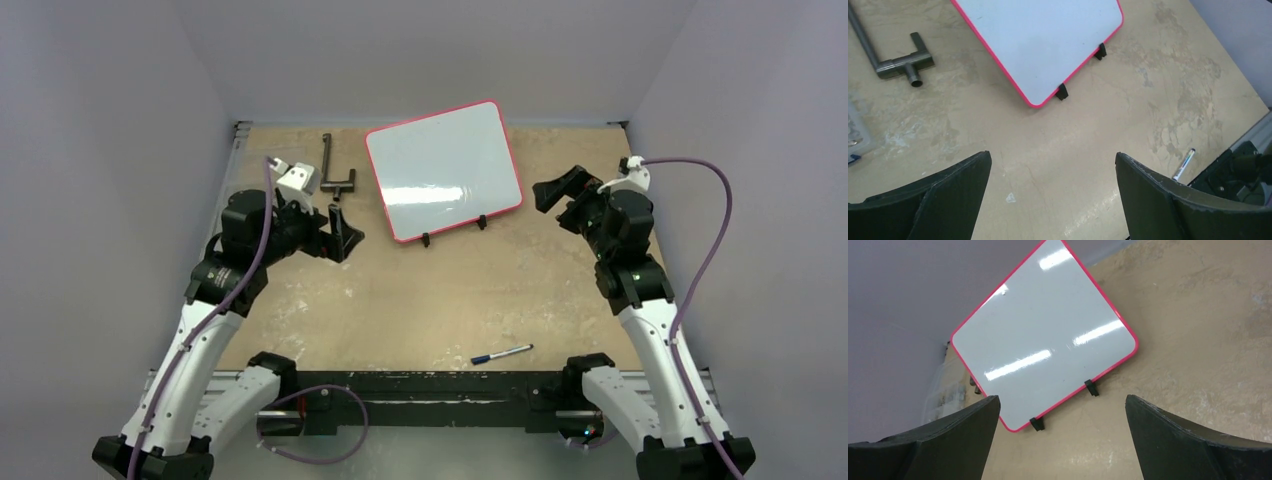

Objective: Write a sentence on the whiteboard

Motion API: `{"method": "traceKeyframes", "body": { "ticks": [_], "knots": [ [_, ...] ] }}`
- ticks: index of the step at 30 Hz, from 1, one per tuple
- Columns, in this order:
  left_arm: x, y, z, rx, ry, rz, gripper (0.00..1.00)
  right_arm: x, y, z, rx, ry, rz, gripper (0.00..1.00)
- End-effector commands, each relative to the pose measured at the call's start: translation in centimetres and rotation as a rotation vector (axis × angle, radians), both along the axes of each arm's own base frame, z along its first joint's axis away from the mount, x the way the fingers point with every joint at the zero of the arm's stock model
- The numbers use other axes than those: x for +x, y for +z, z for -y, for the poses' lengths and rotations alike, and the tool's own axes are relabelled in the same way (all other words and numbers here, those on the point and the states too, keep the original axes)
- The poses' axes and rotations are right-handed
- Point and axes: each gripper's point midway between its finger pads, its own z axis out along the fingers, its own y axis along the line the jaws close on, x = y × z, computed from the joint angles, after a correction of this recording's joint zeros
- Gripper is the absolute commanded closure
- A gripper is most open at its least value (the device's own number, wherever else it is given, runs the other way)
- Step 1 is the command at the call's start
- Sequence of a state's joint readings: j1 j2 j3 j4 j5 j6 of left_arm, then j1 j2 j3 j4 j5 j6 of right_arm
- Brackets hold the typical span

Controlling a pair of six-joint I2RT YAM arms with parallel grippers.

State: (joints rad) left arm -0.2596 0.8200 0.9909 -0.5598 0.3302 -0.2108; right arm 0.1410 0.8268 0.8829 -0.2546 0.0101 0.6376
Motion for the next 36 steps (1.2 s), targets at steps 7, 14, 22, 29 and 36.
{"method": "traceKeyframes", "body": {
  "ticks": [7,14,22,29,36],
  "knots": [
    [-3.2,0.5,6.1,0.039,-0.335,0.044,0.1,0.0,-2.2,1.0,-0.031,-0.058,-0.177,0.01],
    [-6.6,-1.7,10.0,0.106,-0.56,0.02,0.17,-0.7,-1.9,1.0,-0.088,-0.019,-0.17,0.01],
    [-10.7,-4.0,14.7,0.189,-0.73,0.045,0.19,-1.5,-0.7,1.7,-0.097,-0.052,-0.126,0.01],
    [-11.9,-8.4,21.0,0.342,-0.761,0.082,0.31,-2.2,-0.2,1.8,-0.107,-0.044,-0.117,0.01],
    [-11.9,-11.7,27.4,0.403,-0.775,0.084,0.48,-3.2,1.4,2.1,-0.119,-0.047,-0.086,0.01]
  ]
}}
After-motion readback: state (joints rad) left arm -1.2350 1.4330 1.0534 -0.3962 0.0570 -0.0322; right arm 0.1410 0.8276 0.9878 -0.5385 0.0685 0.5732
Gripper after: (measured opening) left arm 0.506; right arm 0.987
